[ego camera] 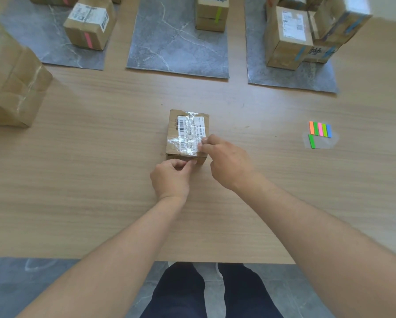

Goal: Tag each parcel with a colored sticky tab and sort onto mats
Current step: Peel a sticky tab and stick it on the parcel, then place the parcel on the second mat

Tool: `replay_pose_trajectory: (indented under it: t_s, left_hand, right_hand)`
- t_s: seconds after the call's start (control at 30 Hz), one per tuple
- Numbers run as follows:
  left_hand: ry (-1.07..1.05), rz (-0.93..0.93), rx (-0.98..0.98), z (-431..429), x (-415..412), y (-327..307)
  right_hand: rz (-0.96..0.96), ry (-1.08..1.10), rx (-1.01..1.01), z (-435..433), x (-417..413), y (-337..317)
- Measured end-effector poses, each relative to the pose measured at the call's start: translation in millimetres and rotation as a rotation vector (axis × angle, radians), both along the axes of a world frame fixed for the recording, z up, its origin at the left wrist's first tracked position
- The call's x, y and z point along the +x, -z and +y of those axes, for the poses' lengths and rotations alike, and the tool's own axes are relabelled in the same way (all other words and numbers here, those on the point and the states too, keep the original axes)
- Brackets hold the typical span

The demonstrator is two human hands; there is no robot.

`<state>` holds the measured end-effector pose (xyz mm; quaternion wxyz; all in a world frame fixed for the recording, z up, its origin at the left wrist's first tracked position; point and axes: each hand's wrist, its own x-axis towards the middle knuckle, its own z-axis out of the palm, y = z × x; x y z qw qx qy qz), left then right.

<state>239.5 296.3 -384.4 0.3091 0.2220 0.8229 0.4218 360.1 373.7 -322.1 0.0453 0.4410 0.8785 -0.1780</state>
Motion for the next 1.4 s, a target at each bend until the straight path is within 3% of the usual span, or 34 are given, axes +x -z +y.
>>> replay_pose_trajectory:
  t_s: [0.37, 0.5, 0.57, 0.63, 0.77, 0.83, 0.9, 1.0, 1.4]
  left_hand:
    - [-0.075, -0.058, -0.194, -2.8, -25.2, -9.3]
    - [-0.176, -0.08, -0.127, -6.5, -60.2, -7.4]
    - [-0.232, -0.192, -0.061, 0.4, -68.5, -11.0]
    - [-0.258, -0.341, 0.011, 8.2, -60.7, -36.8]
    - [-0.149, -0.515, 0.079, 17.4, -52.4, -59.7]
    - [-0.106, -0.574, 0.077, 18.7, -50.5, -61.0]
    - [-0.077, -0.588, 0.074, 17.9, -49.6, -63.6]
    - [-0.054, -0.59, 0.074, 14.6, -51.6, -72.9]
    - [0.058, -0.534, 0.142, 19.6, -59.8, -165.8]
  right_hand:
    - [0.013, -0.022, 0.017, 2.9, 1.3, 1.3]
    - [-0.007, -0.038, 0.012, 2.9, -1.8, -2.5]
    - [-0.025, -0.028, -0.016, 5.2, -3.4, -2.8]
    - [0.103, 0.077, -0.094, 7.1, -4.1, -2.3]
    - [0.689, 0.589, -0.401, -5.6, -16.6, 1.5]
    - [0.768, 0.821, -0.649, -12.9, -26.7, 0.6]
    - [0.77, 0.936, -0.765, -17.9, -33.4, -7.2]
    - [0.787, 0.998, -0.756, -23.9, -39.1, -21.5]
    - [0.924, 0.898, -0.617, -11.6, -39.5, -104.0]
